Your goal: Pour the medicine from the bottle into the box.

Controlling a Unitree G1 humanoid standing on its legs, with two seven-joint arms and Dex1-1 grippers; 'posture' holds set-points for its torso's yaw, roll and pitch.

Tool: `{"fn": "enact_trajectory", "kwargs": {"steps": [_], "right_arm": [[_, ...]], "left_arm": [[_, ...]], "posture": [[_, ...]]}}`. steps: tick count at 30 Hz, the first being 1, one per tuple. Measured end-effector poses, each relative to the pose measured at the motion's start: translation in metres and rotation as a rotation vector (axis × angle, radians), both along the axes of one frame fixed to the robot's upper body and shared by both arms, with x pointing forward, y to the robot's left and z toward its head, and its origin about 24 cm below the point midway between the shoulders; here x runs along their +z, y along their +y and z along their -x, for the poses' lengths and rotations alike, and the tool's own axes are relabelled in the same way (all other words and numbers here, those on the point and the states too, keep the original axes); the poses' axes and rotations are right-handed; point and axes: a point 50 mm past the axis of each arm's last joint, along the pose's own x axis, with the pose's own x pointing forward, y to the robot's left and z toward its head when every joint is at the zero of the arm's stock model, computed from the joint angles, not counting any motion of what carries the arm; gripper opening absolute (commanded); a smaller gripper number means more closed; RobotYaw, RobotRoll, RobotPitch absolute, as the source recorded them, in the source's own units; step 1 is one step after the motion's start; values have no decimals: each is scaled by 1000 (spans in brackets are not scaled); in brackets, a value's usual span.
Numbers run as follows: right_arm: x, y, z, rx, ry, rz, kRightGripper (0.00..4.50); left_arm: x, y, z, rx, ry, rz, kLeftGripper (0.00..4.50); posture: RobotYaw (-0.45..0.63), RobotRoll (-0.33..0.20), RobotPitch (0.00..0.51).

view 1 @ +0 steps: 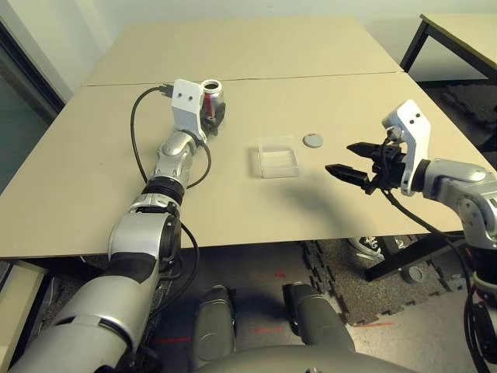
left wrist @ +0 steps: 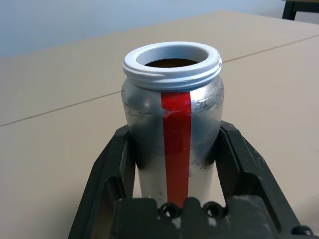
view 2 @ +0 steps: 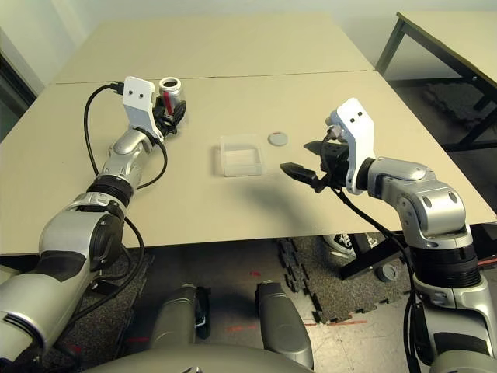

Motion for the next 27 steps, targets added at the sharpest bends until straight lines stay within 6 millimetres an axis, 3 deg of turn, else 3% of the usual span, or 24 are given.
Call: {"fn": "enact_trajectory", "kwargs": {"steps": [5,10,17,27], "right_arm": [[-13,11,-2,24,25,5,4500],[-29,17,-10,22,53,6,4500],[-28,17,-22,4,5,4,4500],[-27,20,-22,33,6,-6,4500]], "left_arm": [[-6,2,0,10,37,-48,2468],[0,7,-2,35,34,-87,2468],[4,5,-4,33,31,-106,2468],[2,7,-3,34,41,-128,2468]], "posture": [[-203,0,111],[-196,0,114],[-191,0,117],[-188,0,118]]}}
